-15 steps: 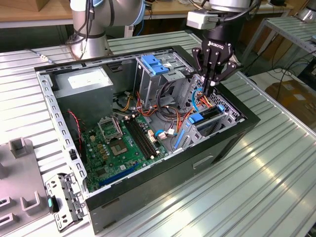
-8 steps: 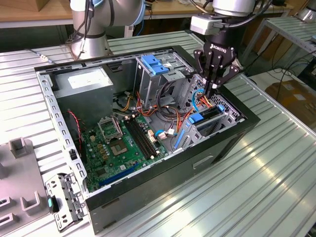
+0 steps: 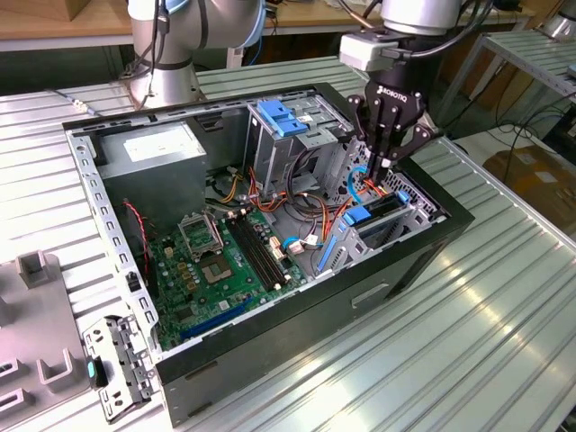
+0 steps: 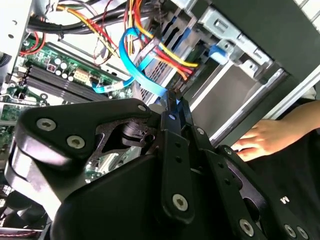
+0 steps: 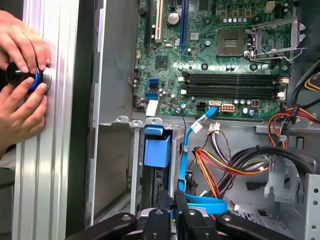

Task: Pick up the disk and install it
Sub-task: 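Insert the second disk wire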

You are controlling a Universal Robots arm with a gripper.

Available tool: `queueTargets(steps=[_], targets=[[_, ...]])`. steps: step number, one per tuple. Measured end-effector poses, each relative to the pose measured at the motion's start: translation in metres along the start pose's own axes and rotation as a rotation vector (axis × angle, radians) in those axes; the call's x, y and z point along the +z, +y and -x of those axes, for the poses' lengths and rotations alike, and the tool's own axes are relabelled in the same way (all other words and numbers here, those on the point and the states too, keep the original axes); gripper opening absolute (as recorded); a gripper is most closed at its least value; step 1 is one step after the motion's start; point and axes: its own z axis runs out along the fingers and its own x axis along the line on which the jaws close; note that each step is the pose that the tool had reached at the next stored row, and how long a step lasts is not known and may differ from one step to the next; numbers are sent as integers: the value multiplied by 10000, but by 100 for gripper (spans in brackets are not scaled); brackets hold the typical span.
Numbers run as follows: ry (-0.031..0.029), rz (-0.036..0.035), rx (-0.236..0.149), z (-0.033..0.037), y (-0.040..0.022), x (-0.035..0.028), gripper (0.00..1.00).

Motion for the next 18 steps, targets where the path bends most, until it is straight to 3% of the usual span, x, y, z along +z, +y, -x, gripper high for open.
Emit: queueTargets(steps=[2,3,5,7,9,12,13,15,16,17,18], targets=[[-173,-45,6,-6,17,4,16],[-328,-70,9,-22,32,13,16],[-517,-118,15,-76,51,37,16],[-600,-139,20,-200,60,89,16],[-681,-154,22,-238,62,108,16],[-1212,-217,28,-309,65,135,16],[-1341,-239,31,-335,67,146,16],[-1452,-287,37,-361,69,159,16],[-1488,-376,52,-372,72,166,16],[-1492,-462,67,-373,76,169,16],[-1501,-493,73,-375,77,170,16]])
